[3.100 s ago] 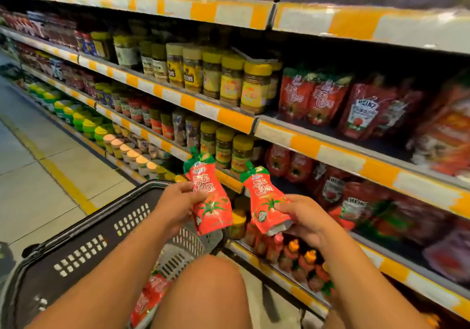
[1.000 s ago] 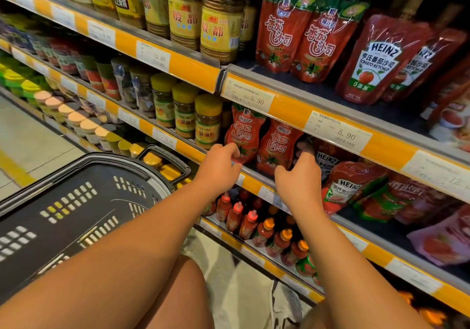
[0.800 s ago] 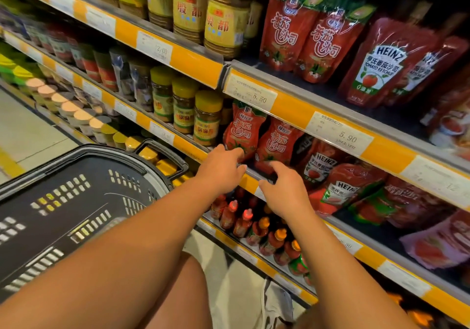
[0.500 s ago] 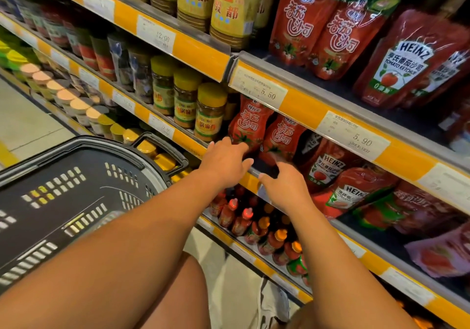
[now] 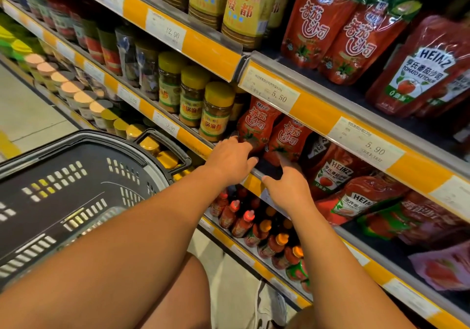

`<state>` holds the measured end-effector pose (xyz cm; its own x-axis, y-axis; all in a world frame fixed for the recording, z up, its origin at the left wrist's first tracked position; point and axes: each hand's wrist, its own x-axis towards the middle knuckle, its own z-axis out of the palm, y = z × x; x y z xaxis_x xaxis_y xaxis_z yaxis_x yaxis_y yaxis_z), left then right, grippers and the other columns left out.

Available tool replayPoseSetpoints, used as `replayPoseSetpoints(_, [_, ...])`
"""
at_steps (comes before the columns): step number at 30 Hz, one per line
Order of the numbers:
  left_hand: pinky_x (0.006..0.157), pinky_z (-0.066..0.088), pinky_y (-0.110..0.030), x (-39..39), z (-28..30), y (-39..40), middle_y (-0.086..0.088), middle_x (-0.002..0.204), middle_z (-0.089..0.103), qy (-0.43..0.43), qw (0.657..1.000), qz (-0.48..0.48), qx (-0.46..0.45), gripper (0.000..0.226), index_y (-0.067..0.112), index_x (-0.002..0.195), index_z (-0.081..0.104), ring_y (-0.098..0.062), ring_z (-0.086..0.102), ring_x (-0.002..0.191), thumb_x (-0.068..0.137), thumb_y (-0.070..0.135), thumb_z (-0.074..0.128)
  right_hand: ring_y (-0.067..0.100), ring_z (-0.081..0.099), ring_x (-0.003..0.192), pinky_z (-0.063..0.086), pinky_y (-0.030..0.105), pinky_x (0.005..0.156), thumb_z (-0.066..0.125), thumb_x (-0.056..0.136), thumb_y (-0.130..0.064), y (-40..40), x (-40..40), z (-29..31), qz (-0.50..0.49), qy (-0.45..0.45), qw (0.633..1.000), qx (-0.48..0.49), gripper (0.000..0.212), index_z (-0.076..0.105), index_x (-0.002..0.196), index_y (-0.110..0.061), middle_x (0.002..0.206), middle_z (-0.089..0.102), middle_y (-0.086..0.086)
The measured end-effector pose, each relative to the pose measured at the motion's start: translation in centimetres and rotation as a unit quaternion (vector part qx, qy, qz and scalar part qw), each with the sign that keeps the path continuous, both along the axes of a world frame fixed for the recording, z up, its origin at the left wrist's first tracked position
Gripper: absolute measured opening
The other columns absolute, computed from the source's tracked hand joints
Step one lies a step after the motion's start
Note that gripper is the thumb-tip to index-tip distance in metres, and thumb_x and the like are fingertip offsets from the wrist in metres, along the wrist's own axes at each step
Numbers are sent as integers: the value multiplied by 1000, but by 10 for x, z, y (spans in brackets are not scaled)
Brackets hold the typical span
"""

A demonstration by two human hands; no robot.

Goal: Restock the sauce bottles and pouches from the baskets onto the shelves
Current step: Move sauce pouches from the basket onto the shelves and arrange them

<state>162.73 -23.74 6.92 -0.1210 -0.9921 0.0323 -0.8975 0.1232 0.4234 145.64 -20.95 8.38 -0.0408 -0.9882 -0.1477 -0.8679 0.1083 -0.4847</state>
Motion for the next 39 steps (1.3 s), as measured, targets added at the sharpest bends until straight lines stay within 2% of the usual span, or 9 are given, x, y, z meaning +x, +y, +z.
replayPoseSetpoints(3, [96, 45, -47, 3, 4, 9, -21, 129, 51, 15, 1000, -16, 11, 44, 15, 131, 54, -42, 51, 120, 103, 48, 50, 21, 60, 86, 45, 33, 68, 65, 97, -33, 5, 0, 1, 7, -13, 1000, -13, 41, 55, 135, -20, 108, 65, 3])
replayPoseSetpoints(8, [94, 51, -47, 19, 27, 35, -15, 132, 54, 74, 997, -19, 27, 38, 18, 134, 54, -37, 54, 118, 102, 39, 57, 26, 60, 113, 42, 31, 75, 64, 100, -31, 19, 9, 4, 15, 11, 999, -51, 57, 44, 152, -18, 144, 54, 10])
replayPoseSetpoints(12, [85, 55, -45, 42, 53, 64, -6, 116, 66, 114, 993, -6, 5, 22, 17, 114, 65, -28, 61, 105, 101, 33, 58, 23, 57, 118, 47, 35, 87, 66, 98, -26, 37, 25, 11, 44, -26, 991, -127, 49, 51, 145, -24, 137, 55, 4])
replayPoseSetpoints(18, [86, 53, -34, 132, 52, 142, 0, 121, 68, 210, 975, 65, 9, 29, 28, 129, 64, -16, 64, 107, 101, 37, 60, 15, 56, 119, 45, 34, 93, 69, 96, -28, 71, 62, 21, 134, -56, 977, -159, 47, 53, 140, -30, 134, 55, -5])
replayPoseSetpoints(23, [100, 53, -40, 222, 19, 205, 4, 123, 70, 244, 952, 182, 34, 33, 32, 133, 64, -14, 65, 113, 101, 39, 61, 1, 58, 109, 48, 27, 88, 72, 93, -28, 92, 98, 27, 206, -98, 964, -136, 36, 61, 126, -37, 123, 59, -18])
replayPoseSetpoints(27, [99, 53, -43, 277, -23, 240, 2, 120, 69, 256, 919, 294, 64, 34, 28, 131, 64, -18, 64, 110, 100, 41, 63, -12, 57, 110, 48, 21, 87, 73, 93, -31, 97, 140, 29, 258, -137, 955, -59, 32, 63, 122, -41, 122, 62, -25])
replayPoseSetpoints(30, [96, 53, -43, 305, -57, 254, -2, 121, 67, 273, 890, 354, 84, 34, 23, 129, 64, -21, 64, 107, 100, 40, 63, 2, 61, 115, 52, 33, 97, 73, 94, -33, 95, 182, 27, 306, -115, 945, 2, 33, 62, 125, -37, 125, 63, -18])
replayPoseSetpoints(34, [91, 52, -41, 329, -102, 261, -2, 120, 61, 315, 841, 424, 116, 31, 17, 125, 63, -23, 61, 106, 100, 35, 64, 14, 61, 116, 54, 43, 96, 74, 94, -34, 90, 244, 12, 339, -60, 935, 84, 35, 61, 126, -35, 123, 61, -10])
replayPoseSetpoints(39, [81, 48, -38, 339, -159, 265, -7, 99, 62, 376, 744, 526, 169, 12, 12, 94, 59, -23, 57, 85, 97, 20, 66, 25, 67, 105, 56, 46, 92, 73, 95, -32, 90, 311, -29, 348, -11, 917, 193, 44, 58, 135, -22, 124, 63, 4])
